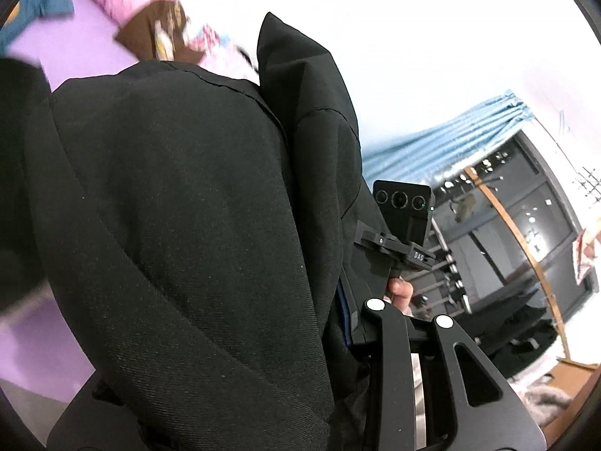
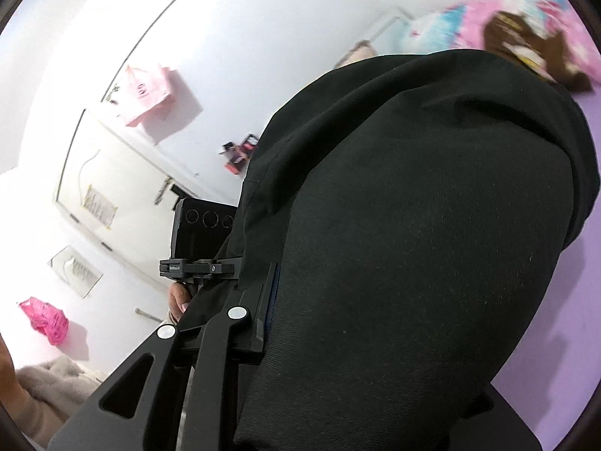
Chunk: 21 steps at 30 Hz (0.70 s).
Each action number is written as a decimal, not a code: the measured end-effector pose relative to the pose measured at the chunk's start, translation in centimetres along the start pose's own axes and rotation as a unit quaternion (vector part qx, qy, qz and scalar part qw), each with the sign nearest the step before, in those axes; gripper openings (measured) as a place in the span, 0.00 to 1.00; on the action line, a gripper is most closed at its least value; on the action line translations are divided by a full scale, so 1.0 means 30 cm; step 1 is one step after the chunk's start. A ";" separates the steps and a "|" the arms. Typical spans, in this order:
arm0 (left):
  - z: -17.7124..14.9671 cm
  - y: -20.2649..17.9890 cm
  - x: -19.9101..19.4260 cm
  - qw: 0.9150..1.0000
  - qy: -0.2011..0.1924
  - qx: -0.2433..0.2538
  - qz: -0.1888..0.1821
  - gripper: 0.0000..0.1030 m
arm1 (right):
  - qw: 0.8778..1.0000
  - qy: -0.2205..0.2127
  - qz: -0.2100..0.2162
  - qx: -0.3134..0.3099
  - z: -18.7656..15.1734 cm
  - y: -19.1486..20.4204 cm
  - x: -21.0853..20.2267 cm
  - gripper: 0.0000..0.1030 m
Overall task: Fold large clothes
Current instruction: 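Lift the folded jacket with both tools and carry it across the bed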
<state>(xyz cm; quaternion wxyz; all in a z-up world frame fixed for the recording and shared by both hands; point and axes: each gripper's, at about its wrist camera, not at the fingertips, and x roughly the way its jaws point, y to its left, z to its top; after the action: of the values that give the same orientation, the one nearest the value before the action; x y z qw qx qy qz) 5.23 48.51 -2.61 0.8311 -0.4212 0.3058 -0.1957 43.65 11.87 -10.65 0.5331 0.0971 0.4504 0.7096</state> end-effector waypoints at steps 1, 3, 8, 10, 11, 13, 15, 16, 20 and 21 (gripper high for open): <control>0.035 -0.005 -0.049 1.000 -0.010 0.003 0.008 0.30 | 1.000 0.003 0.007 -0.006 -0.015 -0.004 0.006 0.19; 0.081 0.009 -0.155 0.999 -0.026 0.007 0.020 0.30 | 0.999 0.010 0.024 -0.020 0.093 0.008 0.078 0.19; 0.185 0.050 -0.384 0.996 -0.072 0.005 0.051 0.30 | 0.997 0.031 0.060 -0.049 0.319 0.000 0.342 0.19; 0.219 0.111 -0.480 0.994 -0.088 -0.006 0.062 0.30 | 0.995 0.043 0.073 -0.053 0.369 -0.013 0.456 0.19; 0.227 0.136 -0.510 0.993 -0.093 -0.011 0.067 0.30 | 0.994 0.050 0.076 -0.054 0.378 -0.008 0.571 0.19; 0.233 0.198 -0.563 0.992 -0.103 -0.024 0.072 0.30 | 0.993 0.064 0.085 -0.052 0.423 -0.051 0.678 0.19; 0.234 0.290 -0.607 0.990 -0.113 -0.037 0.074 0.30 | 0.992 0.077 0.094 -0.045 0.461 -0.111 0.782 0.19; 0.229 0.347 -0.626 0.989 -0.118 -0.045 0.075 0.30 | 0.990 0.085 0.102 -0.036 0.478 -0.164 0.847 0.19; 0.192 0.518 -0.644 0.986 -0.127 -0.084 0.075 0.30 | 0.988 0.108 0.113 -0.008 0.408 -0.313 0.979 0.19; 0.181 0.579 -0.640 0.985 -0.125 -0.094 0.076 0.30 | 0.987 0.113 0.111 -0.001 0.427 -0.346 1.023 0.19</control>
<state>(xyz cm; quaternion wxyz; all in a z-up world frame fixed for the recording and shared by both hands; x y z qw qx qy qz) -4.07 72.72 -7.76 0.8320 -0.4940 0.2481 -0.0482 45.85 44.91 -21.50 0.3967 0.0653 0.4930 0.7716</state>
